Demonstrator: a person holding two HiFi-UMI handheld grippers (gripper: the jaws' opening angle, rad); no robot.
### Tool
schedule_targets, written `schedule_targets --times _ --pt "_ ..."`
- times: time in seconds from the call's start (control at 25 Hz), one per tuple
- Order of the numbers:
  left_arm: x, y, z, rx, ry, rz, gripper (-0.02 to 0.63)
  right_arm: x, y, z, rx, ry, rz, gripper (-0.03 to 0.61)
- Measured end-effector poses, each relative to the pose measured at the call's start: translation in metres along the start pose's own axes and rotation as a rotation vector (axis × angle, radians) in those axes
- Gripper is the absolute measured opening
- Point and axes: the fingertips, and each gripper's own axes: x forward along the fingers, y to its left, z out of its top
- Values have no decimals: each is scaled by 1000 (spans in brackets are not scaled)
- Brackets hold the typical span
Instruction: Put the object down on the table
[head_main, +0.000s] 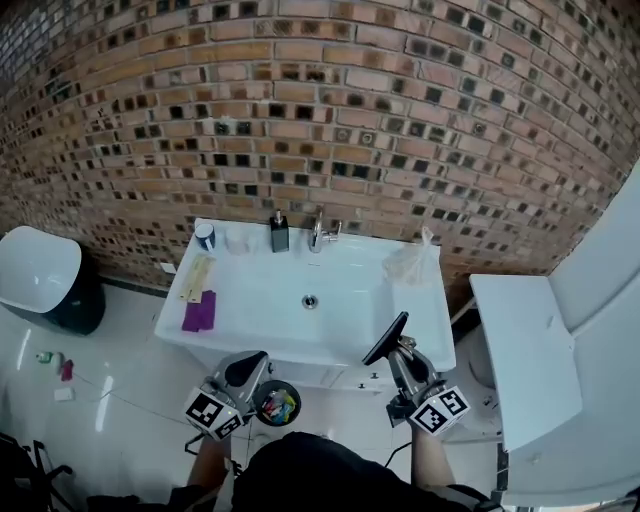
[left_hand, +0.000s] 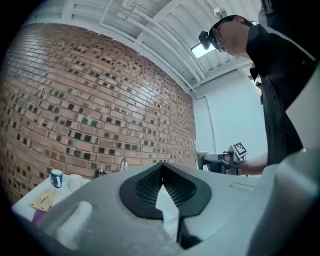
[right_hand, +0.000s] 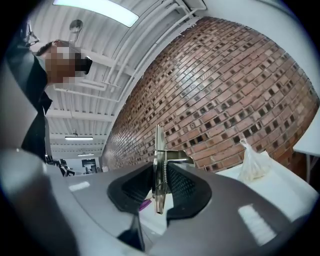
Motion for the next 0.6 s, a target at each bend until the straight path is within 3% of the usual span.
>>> schedule_targets --times 0.2,0.36,0.6 --pt "19 -20 -7 -15 11 -24 2 -22 -13 1 11 -8 -16 91" --pt "33 -30 -9 -87 -15 -47 2 -37 -28 -5 40 -12 -58 91" --pt "50 -28 -3 -142 -54 -141 2 -50 -29 3 26 -76 -140 91"
